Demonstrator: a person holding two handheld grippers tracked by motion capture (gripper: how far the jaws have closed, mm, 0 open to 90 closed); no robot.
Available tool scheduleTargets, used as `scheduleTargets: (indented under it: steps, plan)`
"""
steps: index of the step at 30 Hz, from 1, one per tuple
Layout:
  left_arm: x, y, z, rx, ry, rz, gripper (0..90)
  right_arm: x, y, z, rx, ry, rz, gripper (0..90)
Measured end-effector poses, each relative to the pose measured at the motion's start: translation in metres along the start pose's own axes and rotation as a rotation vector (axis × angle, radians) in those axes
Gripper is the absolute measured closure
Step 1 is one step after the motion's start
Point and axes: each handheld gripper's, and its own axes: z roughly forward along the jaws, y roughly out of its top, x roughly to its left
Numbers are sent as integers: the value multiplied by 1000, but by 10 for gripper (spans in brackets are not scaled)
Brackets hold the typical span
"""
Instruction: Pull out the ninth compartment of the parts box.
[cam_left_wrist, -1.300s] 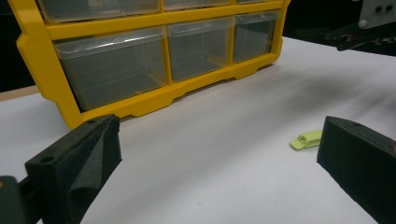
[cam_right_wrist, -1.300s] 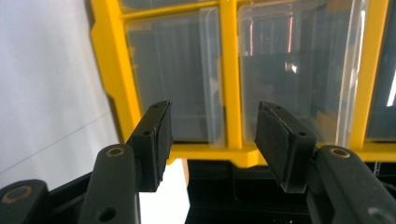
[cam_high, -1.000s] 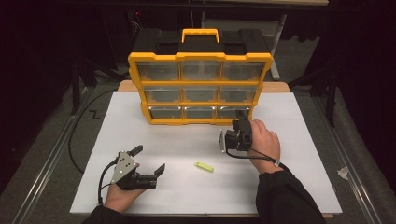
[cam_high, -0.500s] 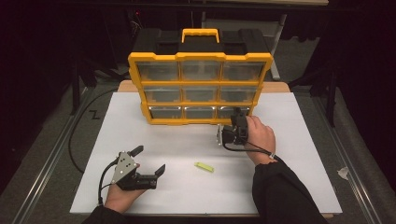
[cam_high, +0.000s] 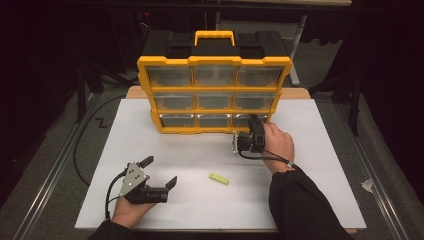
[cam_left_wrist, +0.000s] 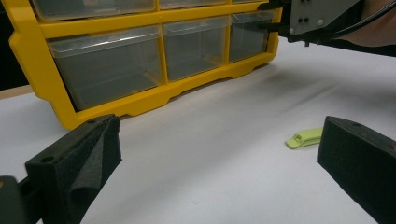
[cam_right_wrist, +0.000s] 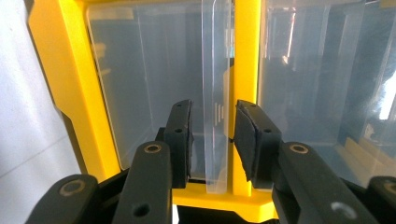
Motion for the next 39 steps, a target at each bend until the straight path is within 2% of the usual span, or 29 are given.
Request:
scheduleTargets:
  steps: [2,4,8,9,19,27,31,39]
  plan:
    - [0,0,0,1,0,0,2,0,0,0,19,12,5,711]
    - [0,0,0,0,0,0,2,1,-1,2,0,-11,-3,730]
    - [0,0,0,-1,0,1,2,1,0,2,14,4,-8,742]
    - [0,0,0,-1,-1,1,2,3,-1,3,6,-12,-1,742]
    - [0,0,0,1,-2,2,2,5,1,6,4,-47,-34,785]
    - [0,0,0,-3,-7,0,2,5,3,5,10,-54,-28,793]
    - [1,0,0,-3,-7,-4,2,3,3,2,12,-63,-20,749]
    - [1,0,-1,-2,-6,-3,2,3,3,1,7,-67,-33,743]
